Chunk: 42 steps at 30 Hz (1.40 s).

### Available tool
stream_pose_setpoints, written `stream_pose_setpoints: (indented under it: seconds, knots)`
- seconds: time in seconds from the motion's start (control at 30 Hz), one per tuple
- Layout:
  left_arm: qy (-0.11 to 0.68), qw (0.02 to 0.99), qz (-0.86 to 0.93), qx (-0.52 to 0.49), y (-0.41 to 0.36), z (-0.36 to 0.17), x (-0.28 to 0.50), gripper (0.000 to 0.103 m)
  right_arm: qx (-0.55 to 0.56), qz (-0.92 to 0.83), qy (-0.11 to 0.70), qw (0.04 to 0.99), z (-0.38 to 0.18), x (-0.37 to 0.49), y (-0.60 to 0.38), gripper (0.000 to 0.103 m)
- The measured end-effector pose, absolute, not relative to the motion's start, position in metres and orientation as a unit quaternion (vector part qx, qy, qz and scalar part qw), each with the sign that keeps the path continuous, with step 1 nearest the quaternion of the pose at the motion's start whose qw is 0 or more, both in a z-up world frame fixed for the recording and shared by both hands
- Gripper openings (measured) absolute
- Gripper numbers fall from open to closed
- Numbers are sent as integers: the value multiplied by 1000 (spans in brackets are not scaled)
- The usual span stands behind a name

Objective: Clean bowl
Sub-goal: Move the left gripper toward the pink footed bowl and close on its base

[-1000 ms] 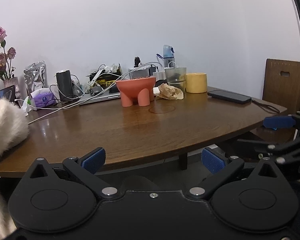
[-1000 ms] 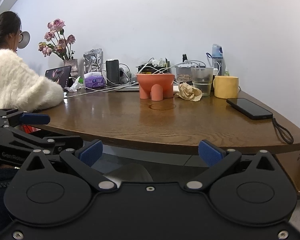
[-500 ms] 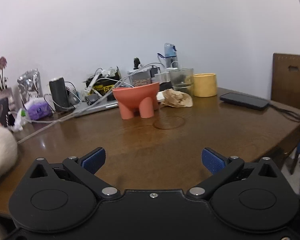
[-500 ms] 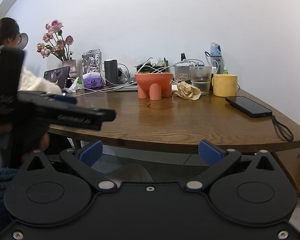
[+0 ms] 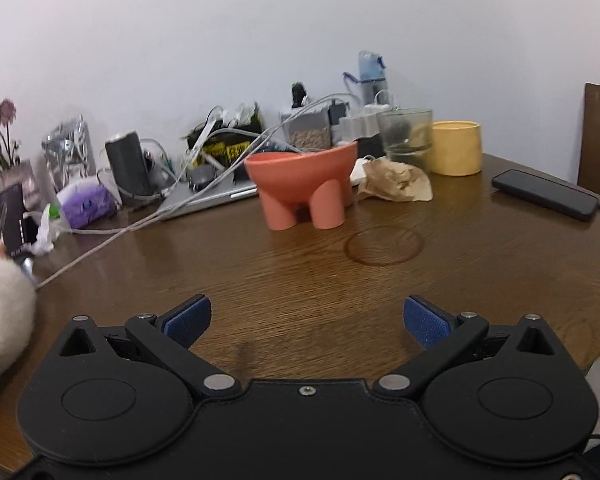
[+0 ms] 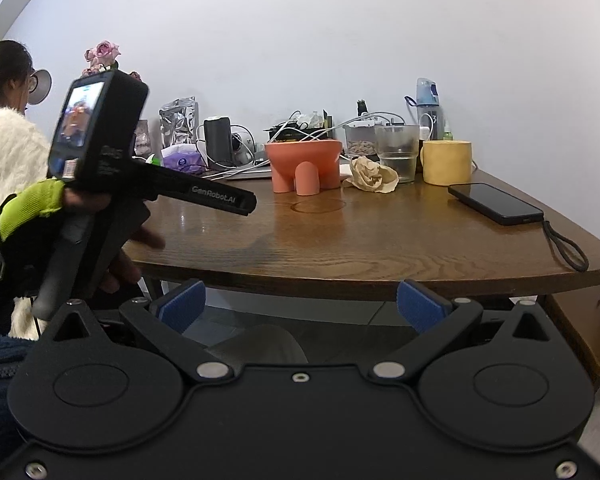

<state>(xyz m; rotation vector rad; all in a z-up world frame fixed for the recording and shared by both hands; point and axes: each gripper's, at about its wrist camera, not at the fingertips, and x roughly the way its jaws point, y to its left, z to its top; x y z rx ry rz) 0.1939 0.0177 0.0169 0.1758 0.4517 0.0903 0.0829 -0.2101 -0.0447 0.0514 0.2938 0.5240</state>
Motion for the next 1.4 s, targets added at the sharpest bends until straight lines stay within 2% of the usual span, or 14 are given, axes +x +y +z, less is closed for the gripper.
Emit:
stream_pose_setpoints:
  seconds: [0.4,0.57,0.97,1.4]
  knots:
    - [277,960,-23,39,40,32,242,103,30,258,149,954,-46,85,-210,103]
    - [291,955,-34,51,45,37,270,103,29,261,149,953,-46,84,-209,103]
    - [337,941,-27,18,57,20,337,103,31,259,149,954,-46,83,-211,103]
    - [334,942,-24,10,68,17,389,103,30,256,154,954,-47,81,-212,103]
